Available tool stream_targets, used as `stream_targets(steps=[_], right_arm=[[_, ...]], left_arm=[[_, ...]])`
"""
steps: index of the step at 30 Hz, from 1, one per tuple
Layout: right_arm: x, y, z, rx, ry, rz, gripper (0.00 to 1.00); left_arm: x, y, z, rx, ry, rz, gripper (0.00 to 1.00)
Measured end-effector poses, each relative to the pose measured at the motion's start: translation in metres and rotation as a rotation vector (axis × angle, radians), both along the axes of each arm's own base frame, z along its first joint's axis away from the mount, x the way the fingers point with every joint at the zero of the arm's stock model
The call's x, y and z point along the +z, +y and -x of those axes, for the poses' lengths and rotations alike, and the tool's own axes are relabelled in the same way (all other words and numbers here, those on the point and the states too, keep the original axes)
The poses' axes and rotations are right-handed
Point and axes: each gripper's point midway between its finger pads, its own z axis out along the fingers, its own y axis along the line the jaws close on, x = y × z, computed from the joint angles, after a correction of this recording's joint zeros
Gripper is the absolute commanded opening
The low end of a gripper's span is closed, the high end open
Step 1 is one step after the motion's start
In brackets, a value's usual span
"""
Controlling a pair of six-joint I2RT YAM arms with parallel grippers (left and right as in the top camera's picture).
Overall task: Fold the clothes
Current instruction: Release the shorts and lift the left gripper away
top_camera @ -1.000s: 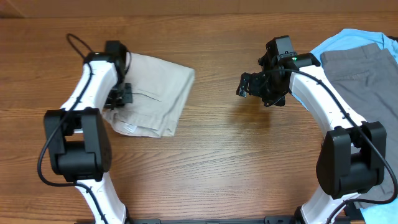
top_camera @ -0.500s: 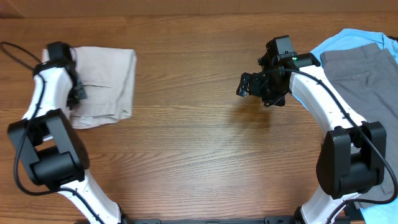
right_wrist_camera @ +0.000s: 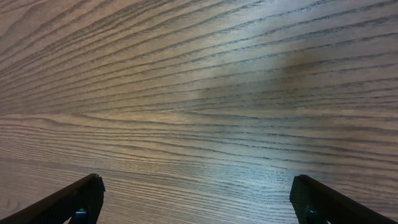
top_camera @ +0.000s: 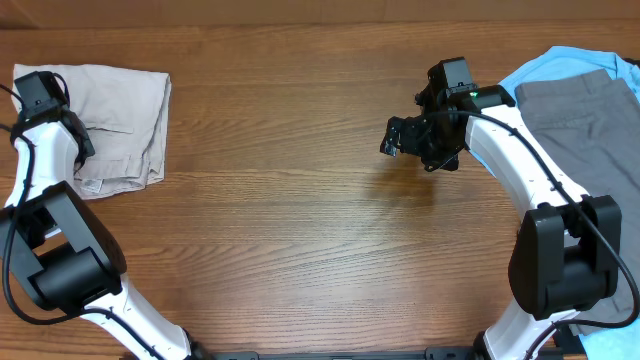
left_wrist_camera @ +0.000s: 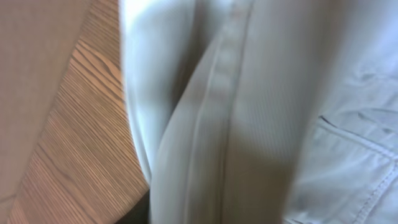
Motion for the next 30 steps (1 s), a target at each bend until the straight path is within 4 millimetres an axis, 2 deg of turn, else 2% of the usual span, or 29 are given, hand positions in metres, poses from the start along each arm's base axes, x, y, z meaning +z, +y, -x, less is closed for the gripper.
stream_targets(steps=[5,9,10,11,12,13,14,18,20,23,27,30], right_arm=[[0.000,0.000,0.000,0.000,0.000,0.000,1.00],[0.000,0.000,0.000,0.000,0.001,0.000,1.00],[0.000,0.000,0.000,0.000,0.000,0.000,1.00],[0.000,0.000,0.000,0.000,0.000,0.000,1.00],[0.000,0.000,0.000,0.000,0.000,0.000,1.00],[0.000,0.000,0.000,0.000,0.000,0.000,1.00],[0.000,0.000,0.000,0.000,0.000,0.000,1.00],[0.000,0.000,0.000,0.000,0.000,0.000,1.00],[0.000,0.000,0.000,0.000,0.000,0.000,1.00],[0.000,0.000,0.000,0.000,0.000,0.000,1.00],[0.000,0.000,0.000,0.000,0.000,0.000,1.00],[0.000,0.000,0.000,0.000,0.000,0.000,1.00]], left_arm=[[0.005,0.004,-0.004,0.004,-0.021,-0.014,1.00],[0.009,-0.005,-0.005,0.011,-0.012,0.005,0.99],[0.011,-0.009,-0.007,0.009,-0.017,0.009,0.91],[0.013,-0.015,-0.011,0.009,-0.027,0.015,0.54],[0.016,-0.024,-0.015,-0.002,-0.039,0.023,0.26],[0.019,-0.035,-0.020,-0.020,-0.053,0.040,0.11],[0.024,-0.050,-0.026,-0.046,-0.070,0.064,0.04],[0.038,-0.111,-0.048,-0.152,-0.152,0.210,0.04],[0.040,-0.143,-0.056,-0.195,-0.183,0.303,0.04],[0.033,-0.167,-0.061,-0.218,-0.197,0.401,0.04],[-0.001,-0.183,-0.055,-0.212,-0.125,0.510,0.04],[-0.044,-0.192,-0.042,-0.193,-0.015,0.582,0.04]])
